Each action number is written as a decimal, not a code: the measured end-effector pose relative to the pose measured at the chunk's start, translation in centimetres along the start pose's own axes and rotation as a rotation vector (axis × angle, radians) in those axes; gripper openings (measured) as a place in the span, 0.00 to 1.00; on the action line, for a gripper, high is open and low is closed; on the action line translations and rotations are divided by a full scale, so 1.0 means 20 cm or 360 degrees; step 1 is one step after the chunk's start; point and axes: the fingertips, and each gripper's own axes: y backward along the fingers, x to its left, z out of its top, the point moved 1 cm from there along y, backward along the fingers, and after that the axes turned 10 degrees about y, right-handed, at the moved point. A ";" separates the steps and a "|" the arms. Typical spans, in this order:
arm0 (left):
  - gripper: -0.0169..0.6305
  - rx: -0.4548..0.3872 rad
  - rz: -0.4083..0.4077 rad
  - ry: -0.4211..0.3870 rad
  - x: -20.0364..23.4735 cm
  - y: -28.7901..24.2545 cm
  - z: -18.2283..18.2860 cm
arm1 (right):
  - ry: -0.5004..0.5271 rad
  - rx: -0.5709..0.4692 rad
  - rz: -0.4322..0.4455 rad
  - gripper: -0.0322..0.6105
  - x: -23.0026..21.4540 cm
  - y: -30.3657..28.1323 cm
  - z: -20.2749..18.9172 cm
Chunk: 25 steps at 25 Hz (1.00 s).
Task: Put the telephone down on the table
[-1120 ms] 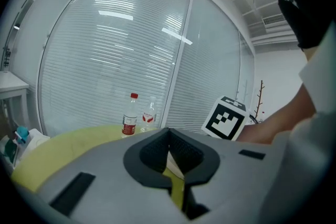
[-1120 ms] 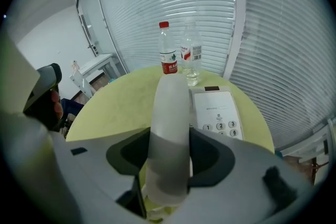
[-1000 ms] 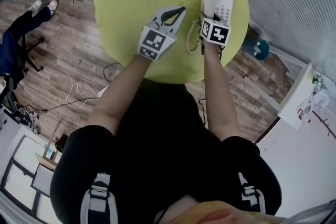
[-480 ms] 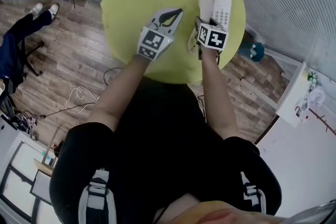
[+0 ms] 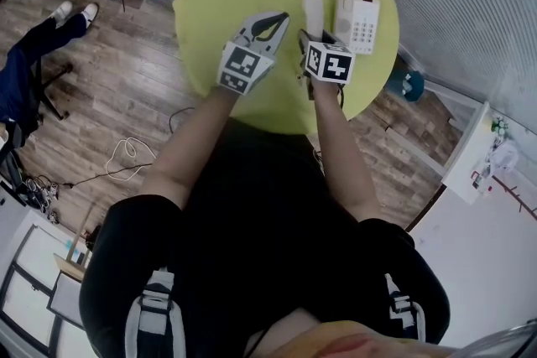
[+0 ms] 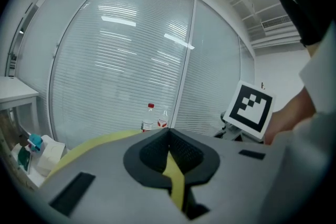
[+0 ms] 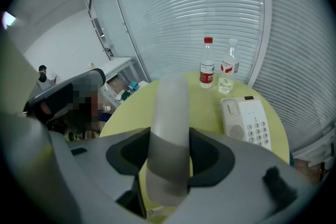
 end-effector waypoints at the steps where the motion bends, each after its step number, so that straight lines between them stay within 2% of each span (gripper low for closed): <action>1: 0.04 0.0001 0.0009 0.0004 0.02 0.01 -0.01 | 0.0005 0.0006 0.0021 0.39 0.03 -0.03 0.00; 14: 0.04 0.0048 0.0172 0.0076 0.37 0.19 -0.15 | 0.0069 0.0049 0.0148 0.39 0.36 -0.32 0.09; 25: 0.04 0.0172 0.0290 0.0128 0.63 0.27 -0.37 | 0.0057 0.0107 0.0146 0.39 0.53 -0.63 0.06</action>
